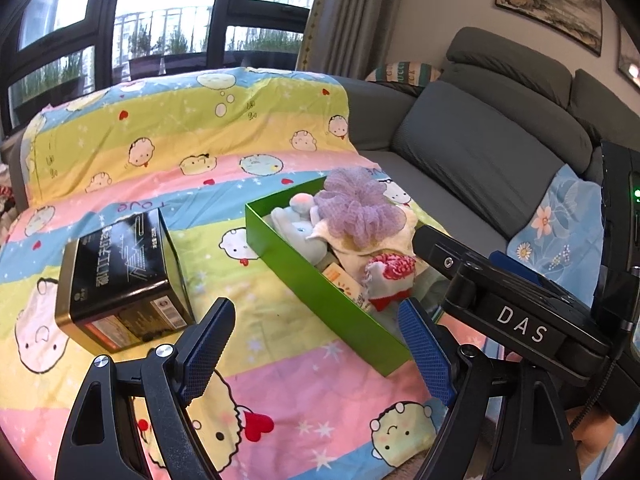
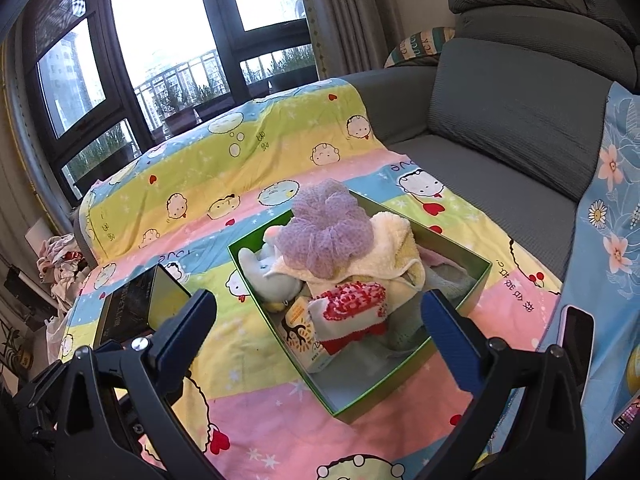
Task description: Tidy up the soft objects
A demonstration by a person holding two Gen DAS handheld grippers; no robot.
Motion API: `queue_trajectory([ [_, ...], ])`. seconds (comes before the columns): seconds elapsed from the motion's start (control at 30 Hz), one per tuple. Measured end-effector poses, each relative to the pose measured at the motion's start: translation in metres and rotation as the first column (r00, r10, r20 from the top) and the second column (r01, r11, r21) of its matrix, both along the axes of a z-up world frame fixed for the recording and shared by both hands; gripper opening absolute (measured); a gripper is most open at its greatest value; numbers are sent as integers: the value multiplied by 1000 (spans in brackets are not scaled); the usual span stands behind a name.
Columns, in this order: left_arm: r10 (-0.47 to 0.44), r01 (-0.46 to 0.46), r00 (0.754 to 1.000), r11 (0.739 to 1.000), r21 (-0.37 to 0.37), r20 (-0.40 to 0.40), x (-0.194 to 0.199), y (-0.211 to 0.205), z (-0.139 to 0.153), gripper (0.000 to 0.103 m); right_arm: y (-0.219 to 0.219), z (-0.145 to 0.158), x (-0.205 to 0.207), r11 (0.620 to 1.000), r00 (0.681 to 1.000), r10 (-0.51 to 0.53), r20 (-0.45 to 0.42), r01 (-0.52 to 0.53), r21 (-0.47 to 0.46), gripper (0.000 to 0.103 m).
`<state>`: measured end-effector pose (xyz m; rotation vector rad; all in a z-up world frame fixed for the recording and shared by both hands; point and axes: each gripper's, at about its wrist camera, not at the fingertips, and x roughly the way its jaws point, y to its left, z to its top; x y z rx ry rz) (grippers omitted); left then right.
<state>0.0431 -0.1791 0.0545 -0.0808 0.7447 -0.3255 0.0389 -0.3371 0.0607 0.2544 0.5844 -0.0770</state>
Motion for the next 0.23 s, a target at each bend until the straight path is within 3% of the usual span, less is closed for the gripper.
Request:
queue_trajectory([
  [0.23,18,-18,1000,1000,-5,-4,-5,8,0,84,7,2,-3,1000,1000,-11,-4,11,-30,102],
])
